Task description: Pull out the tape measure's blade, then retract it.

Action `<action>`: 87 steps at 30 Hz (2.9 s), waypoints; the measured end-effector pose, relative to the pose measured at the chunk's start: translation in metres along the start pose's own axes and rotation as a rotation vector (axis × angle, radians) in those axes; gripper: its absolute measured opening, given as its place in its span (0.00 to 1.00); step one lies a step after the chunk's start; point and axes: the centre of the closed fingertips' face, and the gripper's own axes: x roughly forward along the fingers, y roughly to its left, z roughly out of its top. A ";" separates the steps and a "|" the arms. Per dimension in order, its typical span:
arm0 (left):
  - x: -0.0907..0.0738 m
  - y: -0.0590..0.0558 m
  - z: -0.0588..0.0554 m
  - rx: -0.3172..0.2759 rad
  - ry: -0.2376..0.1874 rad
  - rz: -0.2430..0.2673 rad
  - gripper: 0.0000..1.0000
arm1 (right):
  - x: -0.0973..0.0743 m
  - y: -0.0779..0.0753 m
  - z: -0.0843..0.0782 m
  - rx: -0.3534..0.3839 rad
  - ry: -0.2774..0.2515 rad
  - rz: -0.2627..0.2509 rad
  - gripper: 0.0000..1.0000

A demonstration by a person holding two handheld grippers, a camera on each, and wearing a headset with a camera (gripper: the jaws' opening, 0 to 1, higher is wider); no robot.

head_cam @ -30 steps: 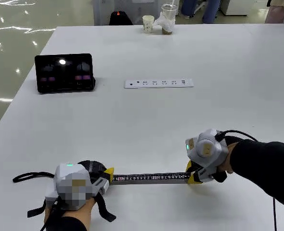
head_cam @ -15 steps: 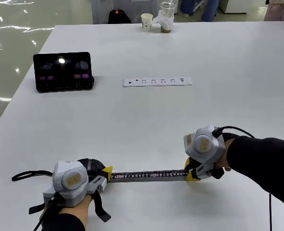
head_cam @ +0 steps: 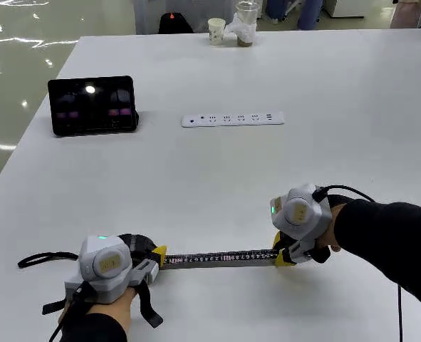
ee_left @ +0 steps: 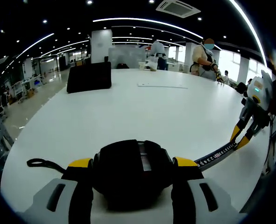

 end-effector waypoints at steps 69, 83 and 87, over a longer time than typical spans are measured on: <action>0.001 0.000 -0.003 0.037 0.039 -0.021 0.63 | 0.007 -0.003 0.014 0.031 0.025 -0.007 0.11; 0.001 -0.001 -0.004 0.035 0.044 -0.023 0.63 | 0.008 -0.002 0.019 0.036 0.028 -0.013 0.12; 0.002 -0.001 -0.004 0.034 0.046 -0.025 0.63 | 0.008 -0.002 0.020 0.042 0.019 -0.011 0.11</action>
